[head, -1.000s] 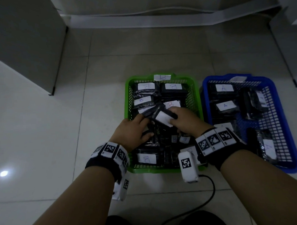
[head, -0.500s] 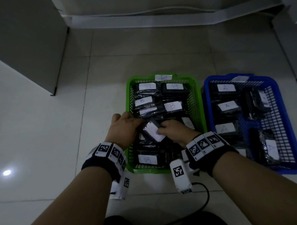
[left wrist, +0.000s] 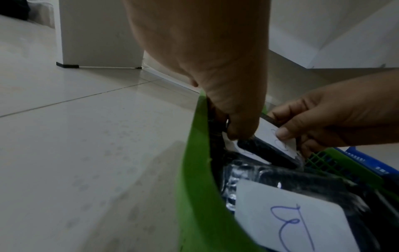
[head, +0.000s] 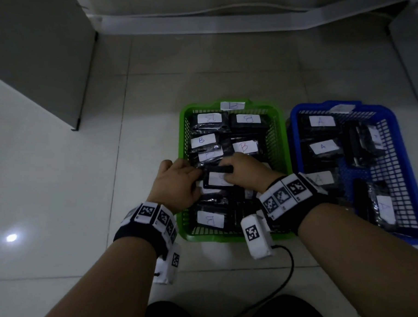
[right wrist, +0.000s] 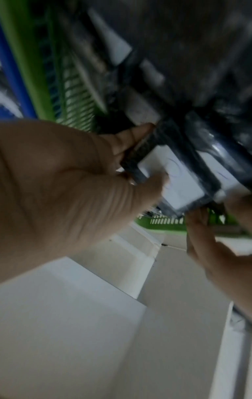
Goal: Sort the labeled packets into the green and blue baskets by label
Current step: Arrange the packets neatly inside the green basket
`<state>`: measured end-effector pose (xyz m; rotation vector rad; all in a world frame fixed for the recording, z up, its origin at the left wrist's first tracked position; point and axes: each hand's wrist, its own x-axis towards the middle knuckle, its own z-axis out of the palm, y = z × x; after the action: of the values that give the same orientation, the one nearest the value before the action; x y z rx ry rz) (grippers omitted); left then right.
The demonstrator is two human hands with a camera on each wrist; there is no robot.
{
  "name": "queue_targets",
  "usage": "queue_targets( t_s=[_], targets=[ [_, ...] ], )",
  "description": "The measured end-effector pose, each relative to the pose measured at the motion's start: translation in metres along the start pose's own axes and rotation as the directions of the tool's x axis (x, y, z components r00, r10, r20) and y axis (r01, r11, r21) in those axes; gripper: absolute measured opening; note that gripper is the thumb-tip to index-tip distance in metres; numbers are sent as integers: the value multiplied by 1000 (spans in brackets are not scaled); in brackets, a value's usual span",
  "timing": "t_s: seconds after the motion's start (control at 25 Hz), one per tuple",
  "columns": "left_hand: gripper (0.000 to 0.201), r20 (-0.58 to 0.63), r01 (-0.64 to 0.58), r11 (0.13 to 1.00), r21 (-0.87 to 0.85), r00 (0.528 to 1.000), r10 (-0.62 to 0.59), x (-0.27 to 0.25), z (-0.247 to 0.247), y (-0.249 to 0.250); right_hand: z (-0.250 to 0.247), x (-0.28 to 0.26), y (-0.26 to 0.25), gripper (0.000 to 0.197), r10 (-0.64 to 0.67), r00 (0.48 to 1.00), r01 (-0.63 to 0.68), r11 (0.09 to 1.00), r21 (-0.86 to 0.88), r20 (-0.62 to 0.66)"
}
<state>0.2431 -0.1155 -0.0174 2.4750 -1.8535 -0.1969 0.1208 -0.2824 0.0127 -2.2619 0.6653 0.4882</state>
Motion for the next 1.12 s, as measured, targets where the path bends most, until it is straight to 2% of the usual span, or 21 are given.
queue_targets(
  t_s=[0.08,0.16,0.36,0.48,0.56,0.64,0.68,0.76,0.92,1.04,1.12],
  targets=[
    [39,-9,-6,1000,28,1000,6,-1,0,0,9,-1,5,32,55,998,-50,992,118,-42],
    [38,4,29,999,35,1000,-29,1,-1,2,12,-2,9,31,78,996,-70,986,154,-48],
    [26,38,138,986,92,989,-142,7,-3,6,15,3,4,30,84,987,-67,989,129,-138],
    [28,-19,206,978,22,978,-206,7,-5,3,25,1,-4,38,109,992,-103,991,89,-69],
    [31,-38,193,981,-24,980,-194,8,-9,5,25,-1,-5,26,154,975,-134,982,130,-158],
    [33,-72,177,982,-73,981,-182,13,-13,9,19,-2,-1,15,256,917,-194,956,220,-307],
    [34,-96,189,975,-114,975,-200,18,-13,9,16,0,2,15,294,896,-209,941,266,-334],
    [36,-117,209,959,-193,965,-234,32,-10,7,14,6,6,17,284,913,-184,927,327,-293],
    [31,-40,261,943,-206,961,-274,46,-6,8,13,10,11,19,135,970,-83,965,250,-200],
    [34,-50,283,947,-152,955,-293,42,-7,17,-4,4,23,25,123,990,-108,976,189,-73],
    [37,-48,276,948,-156,957,-286,42,-10,23,-15,3,33,29,132,990,-127,988,84,-55]
  ],
)
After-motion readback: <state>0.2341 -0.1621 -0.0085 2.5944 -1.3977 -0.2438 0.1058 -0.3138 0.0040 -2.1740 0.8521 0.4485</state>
